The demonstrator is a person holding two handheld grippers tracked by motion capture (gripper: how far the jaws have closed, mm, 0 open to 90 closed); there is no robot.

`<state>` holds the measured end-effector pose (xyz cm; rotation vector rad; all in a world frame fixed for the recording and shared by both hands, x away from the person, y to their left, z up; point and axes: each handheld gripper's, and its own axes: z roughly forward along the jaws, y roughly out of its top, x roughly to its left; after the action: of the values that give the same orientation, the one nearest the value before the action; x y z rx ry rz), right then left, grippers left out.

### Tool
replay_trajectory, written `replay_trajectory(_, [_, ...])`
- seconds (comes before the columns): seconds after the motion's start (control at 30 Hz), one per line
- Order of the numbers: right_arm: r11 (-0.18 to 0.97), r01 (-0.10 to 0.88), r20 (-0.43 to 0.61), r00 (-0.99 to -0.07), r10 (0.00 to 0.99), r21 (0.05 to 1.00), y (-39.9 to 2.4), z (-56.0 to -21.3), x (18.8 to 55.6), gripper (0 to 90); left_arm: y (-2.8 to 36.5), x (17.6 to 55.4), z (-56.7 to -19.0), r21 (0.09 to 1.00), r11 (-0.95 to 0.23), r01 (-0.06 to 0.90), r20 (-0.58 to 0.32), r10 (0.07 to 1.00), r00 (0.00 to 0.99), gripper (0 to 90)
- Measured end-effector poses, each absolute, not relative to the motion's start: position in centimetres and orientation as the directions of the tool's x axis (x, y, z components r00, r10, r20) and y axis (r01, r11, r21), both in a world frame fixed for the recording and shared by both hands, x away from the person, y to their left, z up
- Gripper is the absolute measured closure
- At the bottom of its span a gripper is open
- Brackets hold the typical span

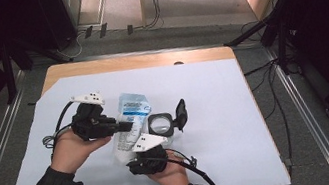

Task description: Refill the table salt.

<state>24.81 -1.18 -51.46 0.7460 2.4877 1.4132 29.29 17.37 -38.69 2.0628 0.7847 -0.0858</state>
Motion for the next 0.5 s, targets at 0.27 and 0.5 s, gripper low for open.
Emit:
replay_trajectory(0.27, [0.416,0.332,0.115,-0.877,0.467,0.847,-1.1,-51.4,24.7,46.4,17.4,29.7,-38.8,0.725,-0.394,0.565,-0.337,0.513,0.79,90.0])
replay_trajectory(0.5, [0.423,0.349,0.126,-0.873,0.471,0.836,-1.1,-51.7,24.6,42.3,16.9,30.2,-39.1,0.714,-0.415,0.564,-0.343,0.495,0.799,90.0])
